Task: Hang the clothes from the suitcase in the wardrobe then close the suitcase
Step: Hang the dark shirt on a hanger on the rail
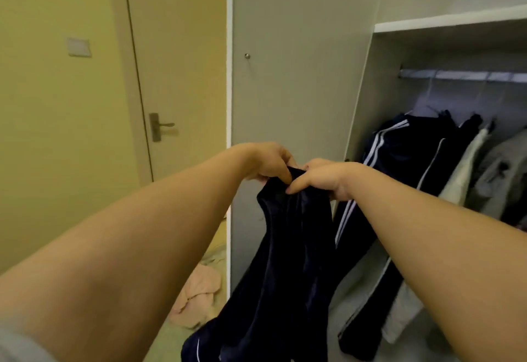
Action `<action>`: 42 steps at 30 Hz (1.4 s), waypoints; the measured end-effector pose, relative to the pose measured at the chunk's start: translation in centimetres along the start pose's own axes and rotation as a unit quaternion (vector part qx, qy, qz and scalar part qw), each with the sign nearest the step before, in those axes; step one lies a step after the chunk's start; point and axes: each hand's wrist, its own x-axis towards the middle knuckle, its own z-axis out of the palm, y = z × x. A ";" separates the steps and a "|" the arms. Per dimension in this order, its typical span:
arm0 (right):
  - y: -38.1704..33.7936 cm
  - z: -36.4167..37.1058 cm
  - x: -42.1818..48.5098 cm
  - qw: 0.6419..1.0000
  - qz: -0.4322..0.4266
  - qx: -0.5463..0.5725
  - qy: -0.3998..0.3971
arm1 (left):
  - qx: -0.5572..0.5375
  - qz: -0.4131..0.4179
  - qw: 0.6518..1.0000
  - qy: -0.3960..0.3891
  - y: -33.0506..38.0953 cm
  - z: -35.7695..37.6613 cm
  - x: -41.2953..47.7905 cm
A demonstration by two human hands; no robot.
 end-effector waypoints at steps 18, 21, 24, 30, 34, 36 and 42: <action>9.9 -9.8 -10.1 0.919 0.002 0.223 0.324 | -0.212 -0.068 0.958 -0.182 14.1 13.2 8.2; 11.0 -10.4 -11.1 0.924 0.020 0.238 0.298 | -0.210 -0.036 0.958 -0.190 14.9 14.1 9.1; 11.8 -11.2 -12.1 0.924 0.055 0.265 0.269 | -0.180 0.041 0.969 -0.166 15.7 14.2 9.7; 12.7 -12.3 -11.0 0.896 0.084 0.166 0.403 | -0.109 0.203 0.954 -0.193 17.2 12.5 9.5; 12.4 -11.8 -9.8 0.913 0.066 0.142 0.378 | -0.111 0.258 0.936 -0.210 17.1 11.0 10.7; 11.8 -11.7 -8.9 0.913 0.059 0.138 0.379 | -0.101 0.278 0.933 -0.205 16.9 10.1 11.3; 10.8 -11.8 -6.1 0.931 0.111 0.115 0.328 | -0.158 0.229 0.940 -0.197 15.5 8.2 13.2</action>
